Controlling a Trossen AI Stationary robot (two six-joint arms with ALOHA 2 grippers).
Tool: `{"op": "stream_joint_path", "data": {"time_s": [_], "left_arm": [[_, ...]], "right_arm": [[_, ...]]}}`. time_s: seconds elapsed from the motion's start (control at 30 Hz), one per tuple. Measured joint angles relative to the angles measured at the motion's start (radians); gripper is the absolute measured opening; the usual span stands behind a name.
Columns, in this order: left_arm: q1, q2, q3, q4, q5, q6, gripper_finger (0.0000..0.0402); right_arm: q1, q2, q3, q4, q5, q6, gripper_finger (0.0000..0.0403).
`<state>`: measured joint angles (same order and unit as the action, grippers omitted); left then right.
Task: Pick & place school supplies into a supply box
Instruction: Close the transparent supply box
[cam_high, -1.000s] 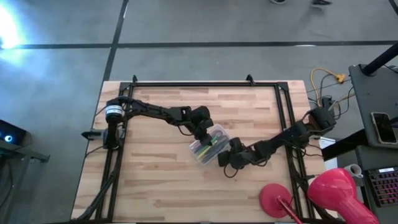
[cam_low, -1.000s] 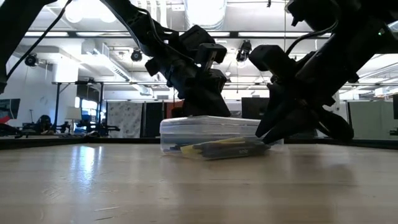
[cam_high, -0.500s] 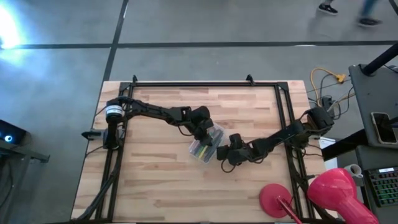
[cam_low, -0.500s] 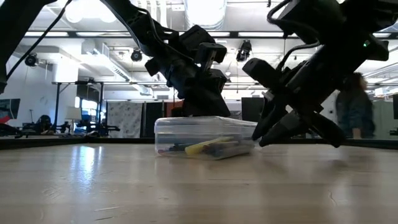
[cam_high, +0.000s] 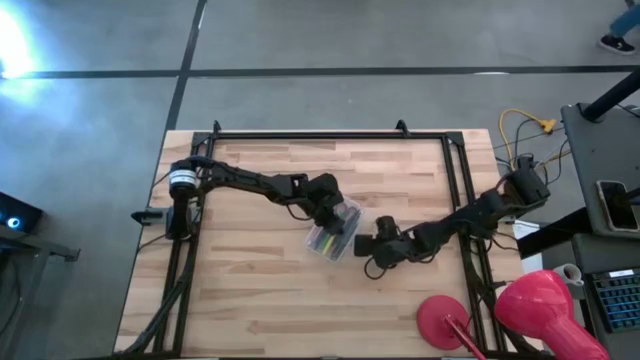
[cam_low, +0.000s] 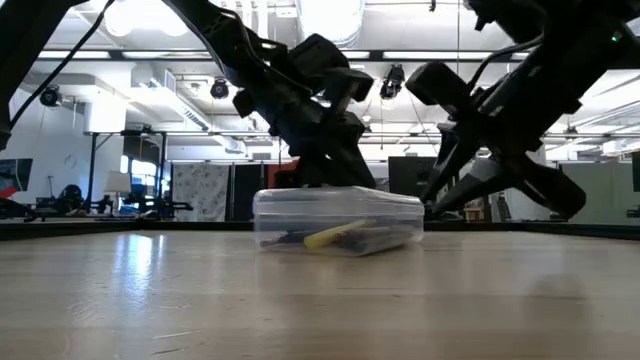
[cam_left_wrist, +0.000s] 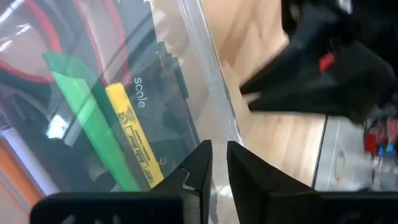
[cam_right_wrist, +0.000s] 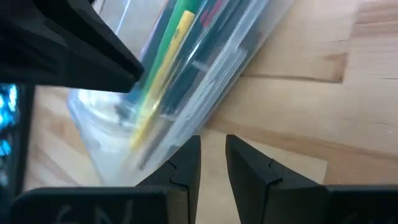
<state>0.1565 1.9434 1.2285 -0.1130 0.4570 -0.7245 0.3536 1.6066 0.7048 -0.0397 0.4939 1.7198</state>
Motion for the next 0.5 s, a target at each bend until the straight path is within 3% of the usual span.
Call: {"op": "stream_joint_path", "data": {"time_s": [0.2,0.5], "left_arm": [[0.033,0.007,-0.003,0.147,-0.029,-0.099,0.0038],[0.04,0.005,-0.007,0.134,-0.017,-0.079,0.0038]], "right_arm": [[-0.018,-0.008,0.002,-0.014,0.068,0.154,0.0068],[-0.041,-0.008,0.006,-0.009,0.069,-0.08,0.0068]]}}
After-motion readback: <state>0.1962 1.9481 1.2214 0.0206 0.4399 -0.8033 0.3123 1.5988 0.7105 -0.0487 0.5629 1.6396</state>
